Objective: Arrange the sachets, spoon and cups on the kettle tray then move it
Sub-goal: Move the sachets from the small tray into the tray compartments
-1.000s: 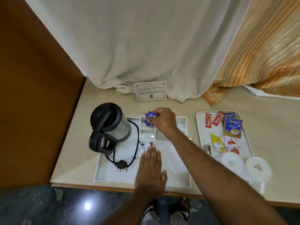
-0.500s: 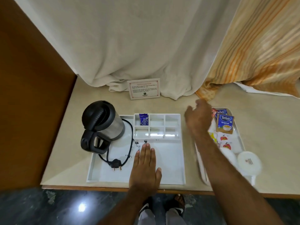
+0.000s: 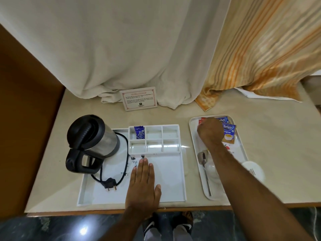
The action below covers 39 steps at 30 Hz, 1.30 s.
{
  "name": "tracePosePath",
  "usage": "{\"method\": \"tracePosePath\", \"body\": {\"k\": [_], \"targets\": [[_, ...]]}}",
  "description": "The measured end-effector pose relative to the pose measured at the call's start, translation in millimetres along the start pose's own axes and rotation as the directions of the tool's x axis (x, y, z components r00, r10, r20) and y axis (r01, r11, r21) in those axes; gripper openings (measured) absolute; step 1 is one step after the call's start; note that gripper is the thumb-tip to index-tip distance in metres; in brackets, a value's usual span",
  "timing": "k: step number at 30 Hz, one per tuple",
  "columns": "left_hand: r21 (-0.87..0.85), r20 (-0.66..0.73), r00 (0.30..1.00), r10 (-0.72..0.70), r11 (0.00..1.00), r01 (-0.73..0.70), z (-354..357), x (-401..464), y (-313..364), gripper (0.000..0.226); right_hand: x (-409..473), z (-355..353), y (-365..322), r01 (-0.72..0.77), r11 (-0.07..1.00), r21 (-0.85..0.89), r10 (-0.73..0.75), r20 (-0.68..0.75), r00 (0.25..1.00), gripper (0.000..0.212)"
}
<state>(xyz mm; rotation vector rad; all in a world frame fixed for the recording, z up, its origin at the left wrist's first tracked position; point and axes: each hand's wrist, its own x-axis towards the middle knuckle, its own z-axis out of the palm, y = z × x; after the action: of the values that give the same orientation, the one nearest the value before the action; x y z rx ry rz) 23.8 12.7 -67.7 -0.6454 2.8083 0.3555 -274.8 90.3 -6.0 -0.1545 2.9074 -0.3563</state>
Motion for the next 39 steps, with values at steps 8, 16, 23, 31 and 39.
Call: {"method": "tracePosePath", "body": {"k": [8, 16, 23, 31, 39], "targets": [[-0.017, -0.021, 1.000, 0.010, 1.000, -0.010, -1.1, -1.0, 0.2, 0.078, 2.8, -0.7, -8.1, -0.089, 0.987, 0.134, 0.081, 0.057, 0.995, 0.040], [-0.003, -0.015, 1.000, 0.010, 1.000, -0.010, -0.2, -0.6, 0.3, 0.078, 18.8, -12.7, -0.2, -0.129, 0.842, 0.524, -0.005, 0.247, 0.969, 0.013], [-0.004, -0.022, 1.000, 0.008, 1.000, -0.008, -3.4, -0.8, 0.9, 0.079, -39.9, -29.4, -72.1, -0.040, 0.440, 0.897, -0.369, 0.222, 0.903, 0.016], [-0.021, -0.038, 0.999, 0.000, 1.000, 0.000, -2.8, -0.4, 0.8, 0.079, -76.4, 21.0, -97.7, 0.437, 0.759, 0.482, -0.518, 0.041, 0.854, 0.024], [-0.009, -0.039, 0.999, 0.020, 1.000, -0.020, 2.2, -0.3, -0.3, 0.079, -33.2, -28.9, -38.9, 0.526, 0.709, 0.469, -0.511, -0.172, 0.842, 0.040]]}}
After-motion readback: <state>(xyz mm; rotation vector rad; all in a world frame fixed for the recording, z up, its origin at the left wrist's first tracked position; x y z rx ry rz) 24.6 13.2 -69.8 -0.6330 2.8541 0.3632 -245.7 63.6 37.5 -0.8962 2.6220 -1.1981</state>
